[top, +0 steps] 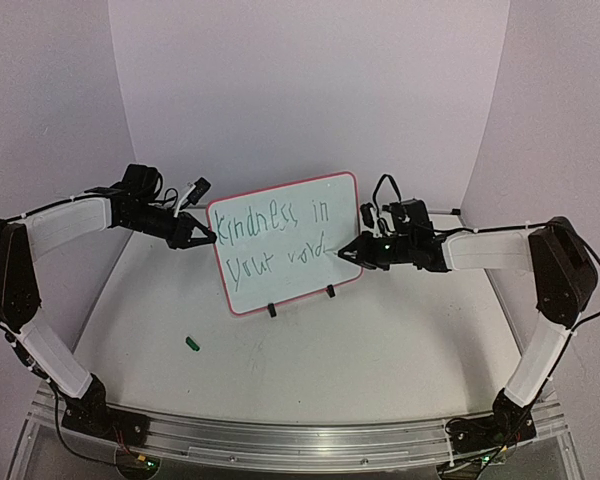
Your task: Write a sentence on the whiteboard
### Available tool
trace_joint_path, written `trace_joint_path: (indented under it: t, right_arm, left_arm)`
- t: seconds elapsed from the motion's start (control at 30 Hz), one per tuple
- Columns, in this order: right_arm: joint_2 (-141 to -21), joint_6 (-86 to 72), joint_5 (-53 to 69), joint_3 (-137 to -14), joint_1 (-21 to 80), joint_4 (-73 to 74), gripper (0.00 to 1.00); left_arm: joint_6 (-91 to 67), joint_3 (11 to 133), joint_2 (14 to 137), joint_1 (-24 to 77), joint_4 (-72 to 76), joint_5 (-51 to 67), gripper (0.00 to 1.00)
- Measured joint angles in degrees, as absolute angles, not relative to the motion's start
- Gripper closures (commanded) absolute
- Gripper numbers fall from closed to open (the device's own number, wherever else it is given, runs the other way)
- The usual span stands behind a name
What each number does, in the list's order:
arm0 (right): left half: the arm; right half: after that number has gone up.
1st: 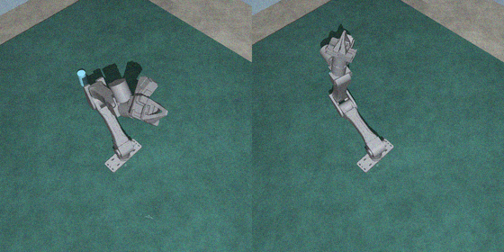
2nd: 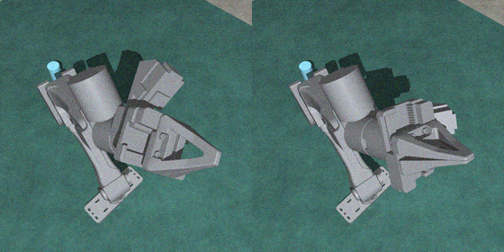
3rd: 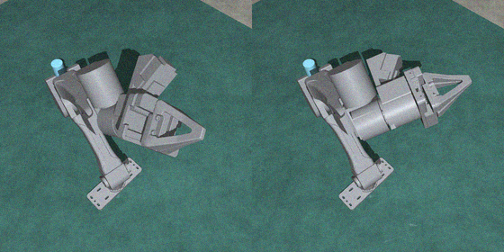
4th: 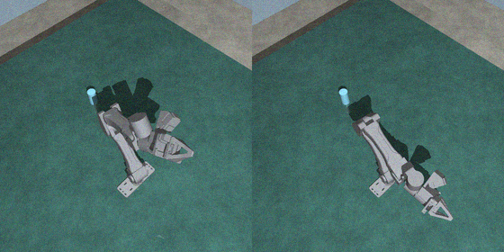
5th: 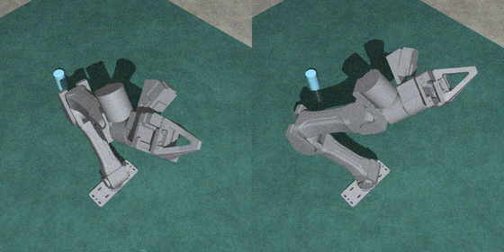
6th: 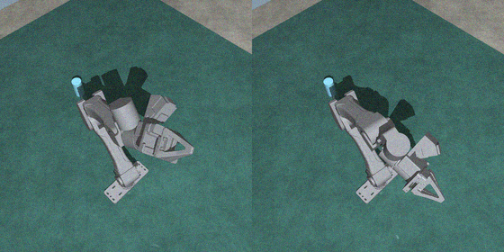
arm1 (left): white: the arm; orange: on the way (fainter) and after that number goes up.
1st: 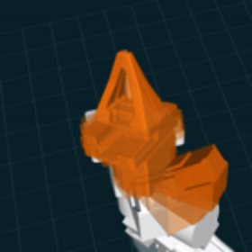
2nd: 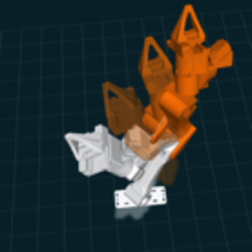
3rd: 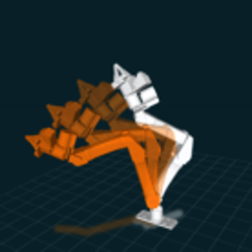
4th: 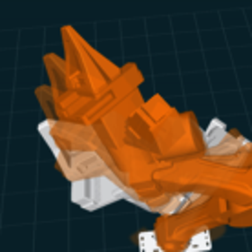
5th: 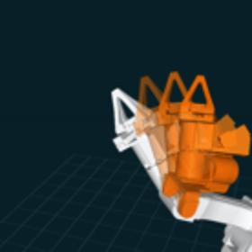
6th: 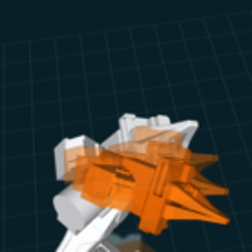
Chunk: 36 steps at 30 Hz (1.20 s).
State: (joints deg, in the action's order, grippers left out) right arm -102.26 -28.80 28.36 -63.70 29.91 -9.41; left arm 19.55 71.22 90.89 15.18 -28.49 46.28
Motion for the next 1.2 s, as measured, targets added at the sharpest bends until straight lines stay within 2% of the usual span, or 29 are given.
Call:
trace_joint_path:
  t: [0.6,1.2]
  right_arm:
    - [-96.42,-28.75,26.15,-61.69,29.74,-9.41,1.0]
    - [-98.87,-28.75,26.55,-63.51,27.77,-9.41,1.0]
  left_arm:
    - [19.57,71.22,90.89,15.18,-28.49,46.28,1.0]
    - [19.57,71.22,90.87,15.2,-28.49,46.28,1.0]
